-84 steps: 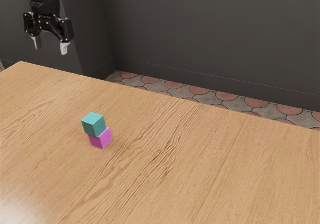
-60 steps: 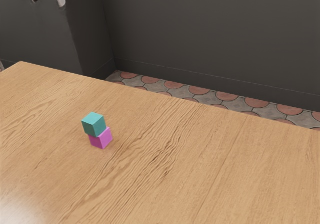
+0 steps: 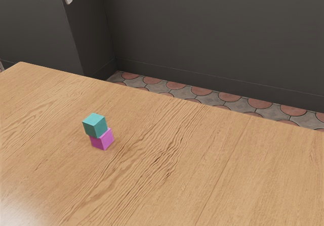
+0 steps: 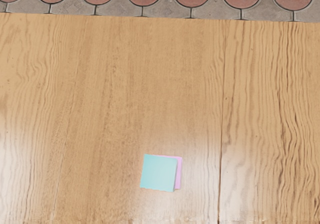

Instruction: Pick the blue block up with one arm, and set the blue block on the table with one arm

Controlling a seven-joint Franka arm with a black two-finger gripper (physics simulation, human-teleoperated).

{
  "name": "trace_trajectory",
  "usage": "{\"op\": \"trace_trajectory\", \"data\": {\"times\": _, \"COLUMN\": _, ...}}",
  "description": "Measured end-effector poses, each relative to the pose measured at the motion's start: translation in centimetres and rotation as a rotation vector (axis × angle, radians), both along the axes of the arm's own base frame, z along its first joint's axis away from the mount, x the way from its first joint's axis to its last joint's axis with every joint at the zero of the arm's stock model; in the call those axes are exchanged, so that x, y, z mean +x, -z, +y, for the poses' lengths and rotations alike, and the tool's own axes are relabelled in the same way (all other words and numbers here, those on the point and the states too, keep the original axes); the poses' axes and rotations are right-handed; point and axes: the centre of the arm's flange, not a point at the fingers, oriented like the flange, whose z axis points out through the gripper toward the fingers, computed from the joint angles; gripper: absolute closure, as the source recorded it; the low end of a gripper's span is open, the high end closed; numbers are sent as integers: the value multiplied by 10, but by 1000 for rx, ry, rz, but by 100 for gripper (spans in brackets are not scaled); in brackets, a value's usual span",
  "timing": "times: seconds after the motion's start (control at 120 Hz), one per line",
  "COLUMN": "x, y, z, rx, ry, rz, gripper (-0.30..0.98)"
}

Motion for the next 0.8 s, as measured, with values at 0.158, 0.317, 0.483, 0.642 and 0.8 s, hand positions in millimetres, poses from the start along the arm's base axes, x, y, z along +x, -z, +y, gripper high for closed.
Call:
{"op": "trace_trajectory", "data": {"times": 0.158, "x": 33, "y": 117, "z": 40, "rx": -23, "ry": -71, "rz": 229, "gripper": 0}}
{"op": "trace_trajectory", "data": {"times": 0.317, "x": 83, "y": 271, "z": 130, "rx": -36, "ry": -231, "rz": 322, "gripper": 0}}
{"op": "trace_trajectory", "data": {"times": 0.483, "x": 143, "y": 361, "z": 157, "rx": -63, "ry": -266, "rz": 298, "gripper": 0}}
{"op": "trace_trajectory", "data": {"times": 0.642, "x": 163, "y": 394, "z": 163, "rx": -116, "ry": -219, "rz": 249, "gripper": 0}}
{"op": "trace_trajectory", "data": {"times": 0.8, "x": 142, "y": 412, "z": 153, "rx": -175, "ry": -99, "rz": 254, "gripper": 0}}
